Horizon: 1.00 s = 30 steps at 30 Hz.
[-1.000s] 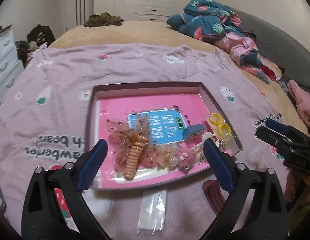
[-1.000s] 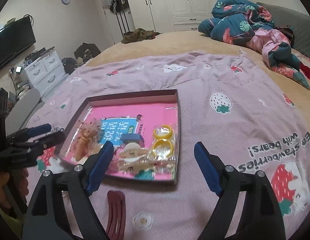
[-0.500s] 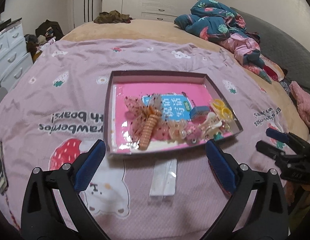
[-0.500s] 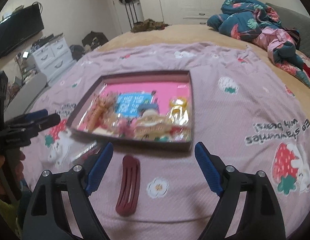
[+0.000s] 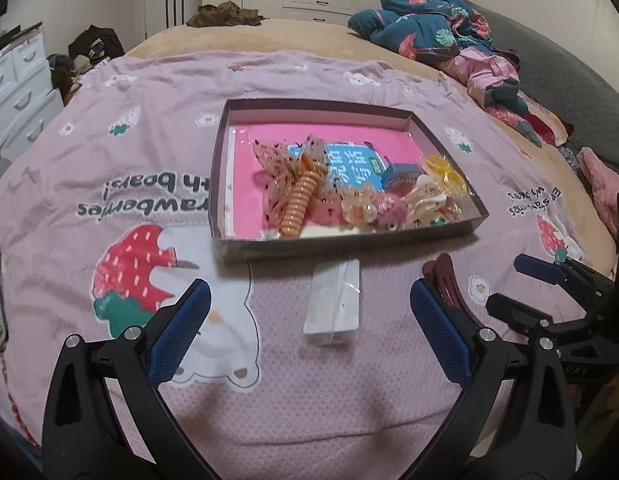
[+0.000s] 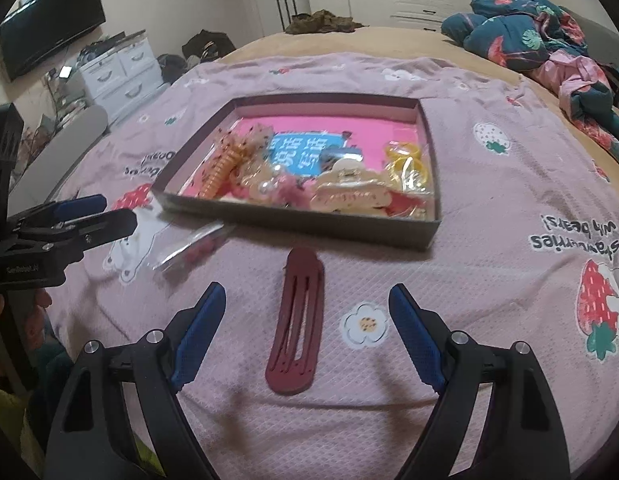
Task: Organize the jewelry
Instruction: 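Grasp the clear plastic sleeve with the left tool while the right tool grasps the maroon hair clip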
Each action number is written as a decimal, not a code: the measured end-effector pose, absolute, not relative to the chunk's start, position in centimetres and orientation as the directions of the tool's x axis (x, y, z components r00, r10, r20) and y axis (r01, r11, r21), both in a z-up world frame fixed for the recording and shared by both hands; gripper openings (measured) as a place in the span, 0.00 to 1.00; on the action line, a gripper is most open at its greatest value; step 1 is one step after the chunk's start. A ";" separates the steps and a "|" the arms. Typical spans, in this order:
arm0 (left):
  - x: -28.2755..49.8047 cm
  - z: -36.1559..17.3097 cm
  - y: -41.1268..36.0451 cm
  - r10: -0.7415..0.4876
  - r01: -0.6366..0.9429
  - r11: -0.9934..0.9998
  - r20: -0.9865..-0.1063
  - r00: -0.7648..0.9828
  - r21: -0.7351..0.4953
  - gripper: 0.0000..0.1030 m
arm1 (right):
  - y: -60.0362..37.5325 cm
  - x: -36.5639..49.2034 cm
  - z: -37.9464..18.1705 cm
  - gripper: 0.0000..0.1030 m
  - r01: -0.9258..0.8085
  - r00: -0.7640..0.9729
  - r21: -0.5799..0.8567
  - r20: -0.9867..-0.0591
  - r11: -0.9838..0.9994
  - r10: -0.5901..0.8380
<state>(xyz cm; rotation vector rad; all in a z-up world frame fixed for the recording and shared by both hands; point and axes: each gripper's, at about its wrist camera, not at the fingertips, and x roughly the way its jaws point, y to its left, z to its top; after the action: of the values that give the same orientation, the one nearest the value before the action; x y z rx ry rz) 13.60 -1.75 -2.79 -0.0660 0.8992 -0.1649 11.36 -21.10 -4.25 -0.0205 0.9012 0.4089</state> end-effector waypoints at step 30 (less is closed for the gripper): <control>16.5 -7.8 -4.6 -0.261 0.144 0.965 -0.848 0.462 -0.219 0.42 | -21.0 10.7 -8.6 0.31 -0.394 0.445 0.186 -0.818 0.900 0.364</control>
<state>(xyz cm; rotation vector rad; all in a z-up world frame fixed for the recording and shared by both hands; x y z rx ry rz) 16.46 -4.60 -7.80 -0.1216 1.0629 -0.2499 10.72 -21.04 -8.64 -0.0330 1.0051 0.4692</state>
